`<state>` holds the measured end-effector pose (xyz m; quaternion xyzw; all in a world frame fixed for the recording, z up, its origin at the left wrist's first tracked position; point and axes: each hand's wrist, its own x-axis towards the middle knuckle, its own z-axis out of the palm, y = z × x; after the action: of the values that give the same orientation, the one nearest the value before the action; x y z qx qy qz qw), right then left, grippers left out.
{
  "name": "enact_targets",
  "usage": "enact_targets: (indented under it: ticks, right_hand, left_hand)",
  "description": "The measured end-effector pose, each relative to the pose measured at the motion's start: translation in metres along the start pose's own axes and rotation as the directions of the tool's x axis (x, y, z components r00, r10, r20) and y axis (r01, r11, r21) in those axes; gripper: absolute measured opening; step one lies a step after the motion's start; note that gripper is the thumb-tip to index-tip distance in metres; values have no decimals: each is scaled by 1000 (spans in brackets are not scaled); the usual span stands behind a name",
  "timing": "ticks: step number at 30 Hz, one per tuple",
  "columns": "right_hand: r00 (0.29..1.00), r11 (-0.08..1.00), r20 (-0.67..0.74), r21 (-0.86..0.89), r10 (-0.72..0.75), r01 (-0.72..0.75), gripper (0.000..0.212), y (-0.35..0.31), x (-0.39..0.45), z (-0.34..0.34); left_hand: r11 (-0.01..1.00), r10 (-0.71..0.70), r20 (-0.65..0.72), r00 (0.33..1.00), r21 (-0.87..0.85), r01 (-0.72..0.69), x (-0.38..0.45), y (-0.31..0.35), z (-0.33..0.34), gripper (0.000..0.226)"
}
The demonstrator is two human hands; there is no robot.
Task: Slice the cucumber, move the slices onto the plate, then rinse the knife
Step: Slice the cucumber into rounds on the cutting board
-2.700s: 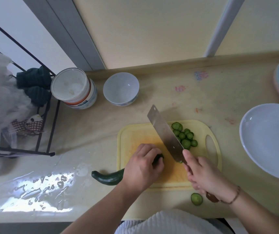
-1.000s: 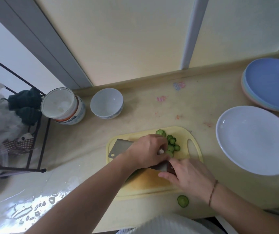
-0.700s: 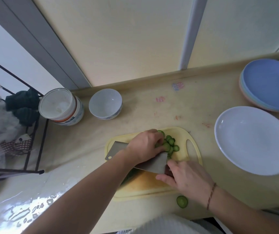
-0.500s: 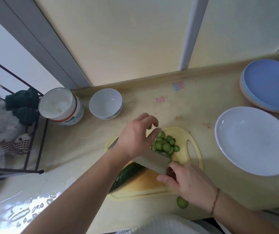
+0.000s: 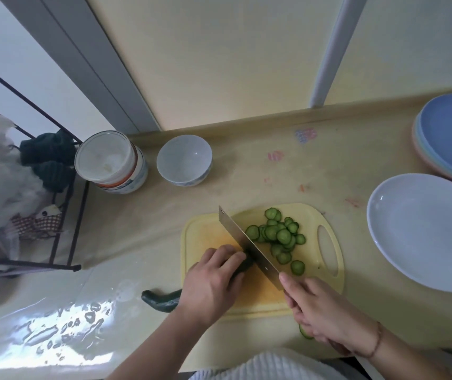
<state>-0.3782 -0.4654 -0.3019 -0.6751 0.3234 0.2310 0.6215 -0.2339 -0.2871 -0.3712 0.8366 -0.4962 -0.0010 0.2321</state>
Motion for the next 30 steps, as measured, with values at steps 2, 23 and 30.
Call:
enact_targets:
  ticks: [2,23,30]
  right_hand:
    - [1000,1000,14,7,19,-20,53,1,1,-1]
    - [992,998,-122,-64,-24,16,64,-1,-25,11]
    - [989,991,-141,-131,-49,30,67,-3,-29,12]
  left_hand:
    - [1000,6,7,1000,-2,-6,0,1,-1,29]
    - [1000,12,1,1000,-16,-12,-5,14,11,26]
    - [997,16,2,1000,-70,-16,-3,9,9,27]
